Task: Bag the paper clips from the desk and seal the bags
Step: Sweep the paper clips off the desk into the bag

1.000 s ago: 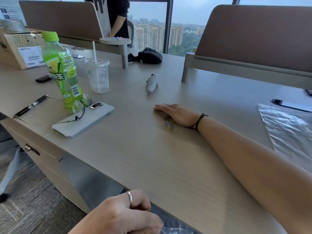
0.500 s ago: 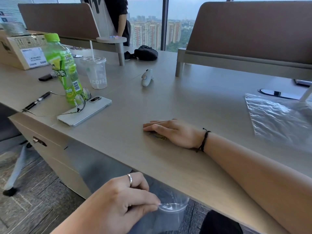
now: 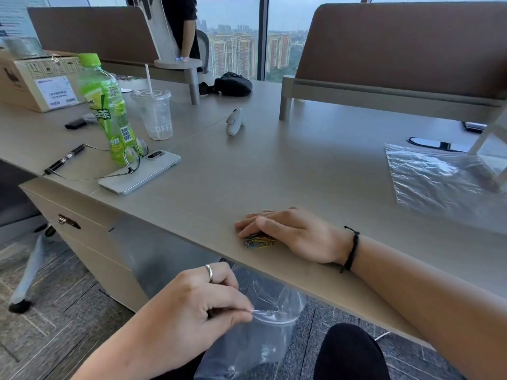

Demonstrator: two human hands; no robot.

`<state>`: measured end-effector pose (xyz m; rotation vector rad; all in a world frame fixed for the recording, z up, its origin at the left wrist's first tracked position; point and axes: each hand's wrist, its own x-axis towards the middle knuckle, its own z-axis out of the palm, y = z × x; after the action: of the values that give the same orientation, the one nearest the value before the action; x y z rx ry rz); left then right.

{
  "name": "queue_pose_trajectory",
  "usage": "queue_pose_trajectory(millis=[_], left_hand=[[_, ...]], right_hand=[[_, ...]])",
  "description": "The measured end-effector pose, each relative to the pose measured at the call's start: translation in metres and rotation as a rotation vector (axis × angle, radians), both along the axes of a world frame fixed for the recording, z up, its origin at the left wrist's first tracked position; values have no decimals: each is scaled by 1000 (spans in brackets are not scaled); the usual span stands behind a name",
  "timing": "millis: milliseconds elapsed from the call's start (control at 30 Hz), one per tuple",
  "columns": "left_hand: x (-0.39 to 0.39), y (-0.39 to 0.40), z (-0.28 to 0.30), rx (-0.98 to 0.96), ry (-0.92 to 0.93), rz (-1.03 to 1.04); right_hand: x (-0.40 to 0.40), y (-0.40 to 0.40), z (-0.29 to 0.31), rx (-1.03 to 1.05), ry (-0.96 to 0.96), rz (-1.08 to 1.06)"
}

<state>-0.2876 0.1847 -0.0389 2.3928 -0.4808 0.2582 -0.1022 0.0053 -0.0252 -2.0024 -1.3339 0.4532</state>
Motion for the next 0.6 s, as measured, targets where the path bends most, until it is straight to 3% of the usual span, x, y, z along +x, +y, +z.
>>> queue_pose_trajectory(millis=[367,600], left_hand=[[4,-4,-1,-28,-16,45],[6,-6,-1,-62,-9,50]], right_hand=[[-15,-6,6,125,277,-84],[-23,-8,10,167,445,-21]])
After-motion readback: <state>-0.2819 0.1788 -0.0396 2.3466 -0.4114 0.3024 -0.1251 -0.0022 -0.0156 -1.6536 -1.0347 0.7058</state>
